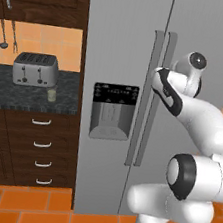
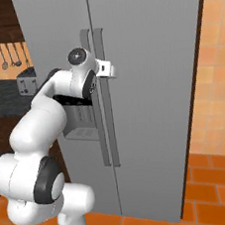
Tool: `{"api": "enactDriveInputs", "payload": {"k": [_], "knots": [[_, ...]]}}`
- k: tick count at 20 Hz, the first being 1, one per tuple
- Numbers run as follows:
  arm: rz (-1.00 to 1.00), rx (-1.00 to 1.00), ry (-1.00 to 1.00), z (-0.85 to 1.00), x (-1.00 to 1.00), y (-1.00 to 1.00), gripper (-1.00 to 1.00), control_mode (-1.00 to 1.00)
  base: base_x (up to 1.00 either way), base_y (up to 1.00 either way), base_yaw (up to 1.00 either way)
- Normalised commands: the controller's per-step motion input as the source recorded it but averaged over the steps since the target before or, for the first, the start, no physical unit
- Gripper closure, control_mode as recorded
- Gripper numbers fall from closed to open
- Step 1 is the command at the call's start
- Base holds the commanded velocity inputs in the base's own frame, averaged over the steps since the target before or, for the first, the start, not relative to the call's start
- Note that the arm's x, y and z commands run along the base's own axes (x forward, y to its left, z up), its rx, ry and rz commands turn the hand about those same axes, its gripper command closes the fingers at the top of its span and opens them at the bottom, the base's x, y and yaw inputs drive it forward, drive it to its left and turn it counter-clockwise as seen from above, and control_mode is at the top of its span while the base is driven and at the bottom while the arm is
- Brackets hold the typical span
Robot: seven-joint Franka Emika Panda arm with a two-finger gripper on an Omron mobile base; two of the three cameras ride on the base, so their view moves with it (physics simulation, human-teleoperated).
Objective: Grab a lemon wedge from the fridge and one ice cube from the ice bowl, and put them in the glass of lemonade.
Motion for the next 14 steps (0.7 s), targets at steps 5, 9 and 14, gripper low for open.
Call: {"api": "enactDriveInputs", "payload": {"k": [5,9,14], "knots": [[0.00,0.00,0.00,-0.30,0.54,0.00,-1.00,-1.00,0.00,0.00,0.00],[0.00,0.00,-0.01,-0.20,0.41,-0.08,-1.00,-1.00,0.00,0.00,0.00],[0.00,0.00,-0.03,-0.18,0.46,-0.06,-1.00,-1.00,0.00,0.00,0.00]]}}
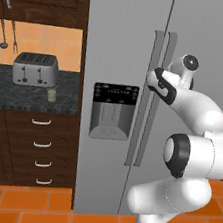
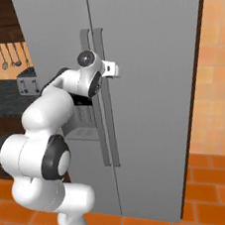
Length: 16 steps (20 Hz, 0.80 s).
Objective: Grab a lemon wedge from the fridge and one ice cube from the ice bowl, and put them in the glass of lemonade.
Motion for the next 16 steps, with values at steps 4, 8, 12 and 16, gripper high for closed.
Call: {"api": "enactDriveInputs", "payload": {"k": [4,8,12,16], "knots": [[-0.01,0.00,0.00,-0.13,0.25,-0.32,-1.00,-1.00,0.00,0.00,0.00],[-0.05,0.02,-0.03,-0.01,0.05,-0.51,-1.00,-1.00,0.00,0.00,0.00],[-0.03,0.06,-0.08,0.00,0.00,-0.48,-1.00,-1.00,0.00,0.00,0.00],[0.00,0.08,-0.08,0.00,0.00,-0.58,-1.00,-1.00,0.00,0.00,0.00]]}}
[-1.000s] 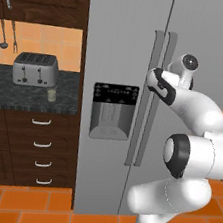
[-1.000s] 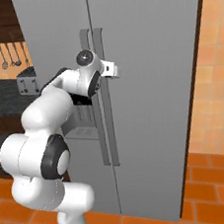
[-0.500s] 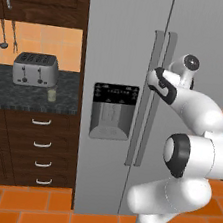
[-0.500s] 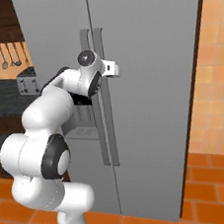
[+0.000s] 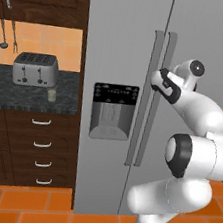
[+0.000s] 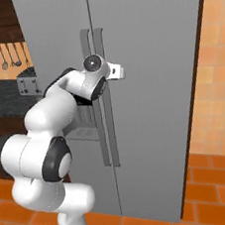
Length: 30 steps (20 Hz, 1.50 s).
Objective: Grab a lemon wedge from the fridge and one ice cube from the ice bowl, and put them in the glass of lemonade.
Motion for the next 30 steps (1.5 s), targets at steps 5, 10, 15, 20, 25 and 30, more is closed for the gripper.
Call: {"api": "enactDriveInputs", "payload": {"k": [5,10,15,20,25,30], "knots": [[0.00,0.00,0.00,0.00,0.34,-0.07,-1.00,-1.00,0.00,0.00,0.00],[0.00,0.00,-0.05,-0.30,0.53,0.00,-1.00,-1.00,0.00,0.00,0.00],[0.00,0.00,0.00,-0.01,0.17,0.00,1.00,-1.00,0.00,0.00,0.00],[0.00,0.00,0.01,0.00,0.01,0.00,1.00,-1.00,0.00,0.00,0.00],[-0.13,0.00,0.00,0.02,-0.01,-0.41,1.00,-1.00,0.00,0.00,0.00],[-0.19,0.02,0.00,0.12,-0.33,-0.96,1.00,-1.00,0.00,0.00,0.00]]}}
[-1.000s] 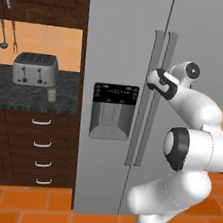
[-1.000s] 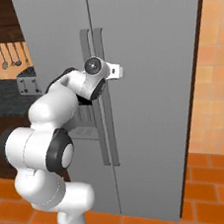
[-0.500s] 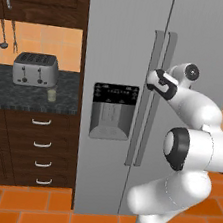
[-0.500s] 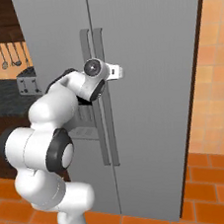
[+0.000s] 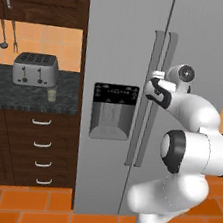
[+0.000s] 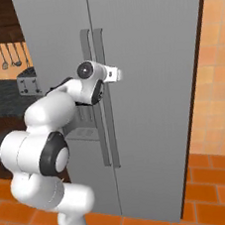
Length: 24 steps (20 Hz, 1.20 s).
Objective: Grab a lemon wedge from the fridge and one ice cube from the ice bowl, and put them in the glass of lemonade.
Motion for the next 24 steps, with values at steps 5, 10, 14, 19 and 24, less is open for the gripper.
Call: {"api": "enactDriveInputs", "payload": {"k": [5,10,14,19,24], "knots": [[-0.16,0.06,0.00,0.11,-0.63,-1.00,1.00,-1.00,0.00,0.00,0.00],[-0.10,0.08,0.03,0.29,-0.65,-1.00,1.00,-1.00,0.00,0.00,0.00],[-0.06,0.06,0.06,0.21,-0.51,-1.00,1.00,-1.00,0.00,0.00,0.00],[-0.01,0.06,0.09,0.15,-0.67,-1.00,1.00,-1.00,0.00,0.00,0.00],[-0.02,0.10,0.01,0.00,-0.80,-1.00,1.00,-1.00,0.00,0.00,0.00]]}}
